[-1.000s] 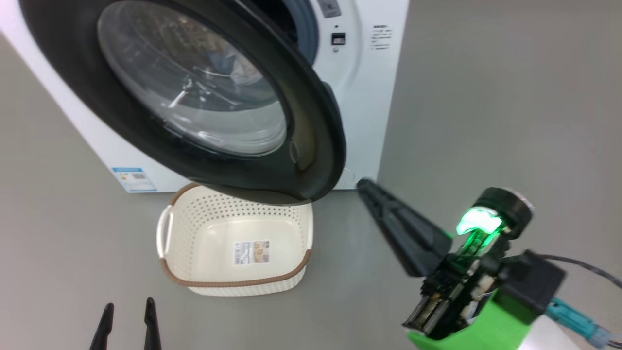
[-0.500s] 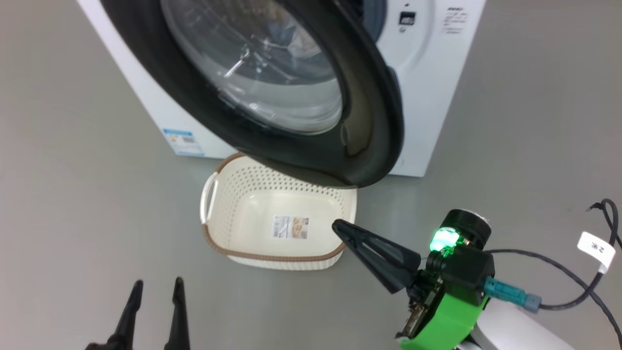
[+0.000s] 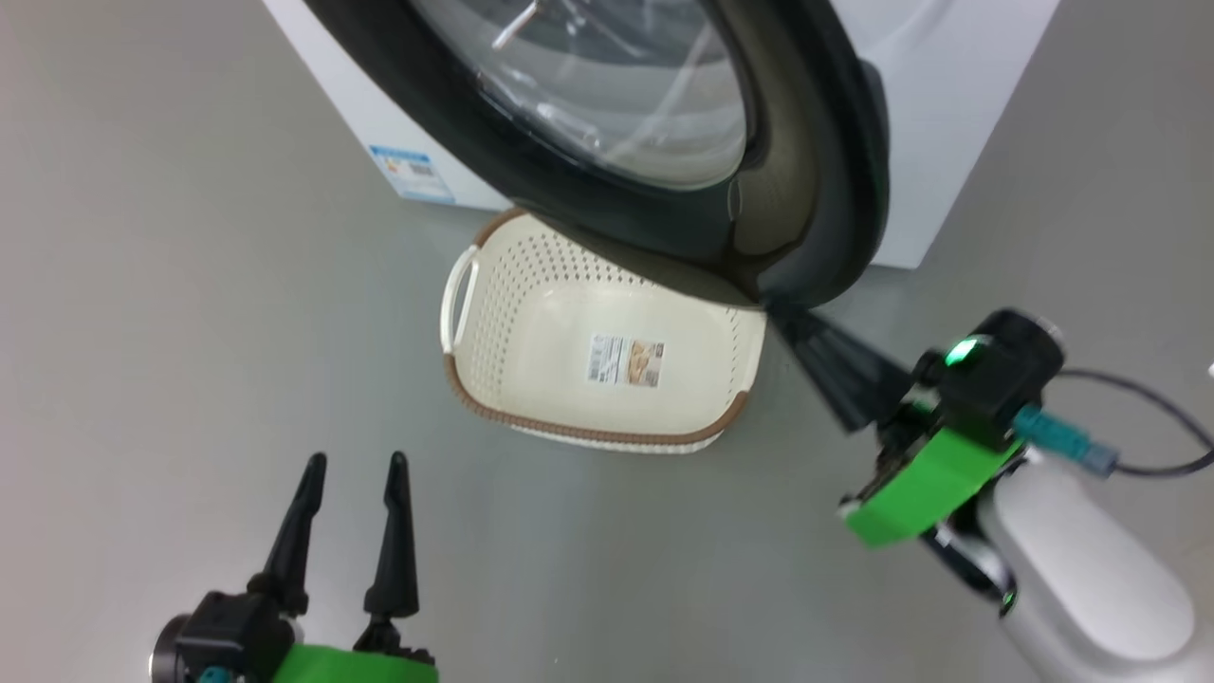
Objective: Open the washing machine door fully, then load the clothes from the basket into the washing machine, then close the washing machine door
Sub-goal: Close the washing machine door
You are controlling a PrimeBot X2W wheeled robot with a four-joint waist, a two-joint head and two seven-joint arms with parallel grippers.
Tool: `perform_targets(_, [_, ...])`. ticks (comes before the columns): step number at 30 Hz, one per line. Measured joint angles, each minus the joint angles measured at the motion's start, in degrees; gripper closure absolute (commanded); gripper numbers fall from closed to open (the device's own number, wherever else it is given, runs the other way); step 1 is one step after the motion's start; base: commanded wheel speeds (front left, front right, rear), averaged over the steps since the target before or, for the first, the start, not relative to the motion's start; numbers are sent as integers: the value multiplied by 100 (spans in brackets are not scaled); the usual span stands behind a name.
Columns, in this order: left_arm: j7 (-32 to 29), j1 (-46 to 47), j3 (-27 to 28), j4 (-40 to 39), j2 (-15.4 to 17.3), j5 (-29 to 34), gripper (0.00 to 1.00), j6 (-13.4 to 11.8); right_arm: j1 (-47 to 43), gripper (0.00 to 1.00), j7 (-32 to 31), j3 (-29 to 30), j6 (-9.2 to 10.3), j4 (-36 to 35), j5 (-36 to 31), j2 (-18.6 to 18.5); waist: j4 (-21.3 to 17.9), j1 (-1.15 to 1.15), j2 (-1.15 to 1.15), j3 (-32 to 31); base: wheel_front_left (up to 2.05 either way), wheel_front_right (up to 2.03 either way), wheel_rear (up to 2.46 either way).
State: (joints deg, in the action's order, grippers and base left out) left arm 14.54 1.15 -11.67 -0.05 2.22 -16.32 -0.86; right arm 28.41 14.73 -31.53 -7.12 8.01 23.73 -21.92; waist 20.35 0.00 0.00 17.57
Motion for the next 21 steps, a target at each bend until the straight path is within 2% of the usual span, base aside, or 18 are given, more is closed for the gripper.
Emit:
perform_targets(14, [0, 503, -320, 11, -23, -154, 0, 4, 1149, 100, 0, 1318, -34, 720, 185, 445, 173, 0, 0, 818, 0, 0, 0])
perform_targets(21, [1, 714, -464, 38, -31, -212, 0, 15, 1865, 100, 1, 1570, -34, 947, 177, 470, 162, 0, 0, 1168, 0, 0, 0])
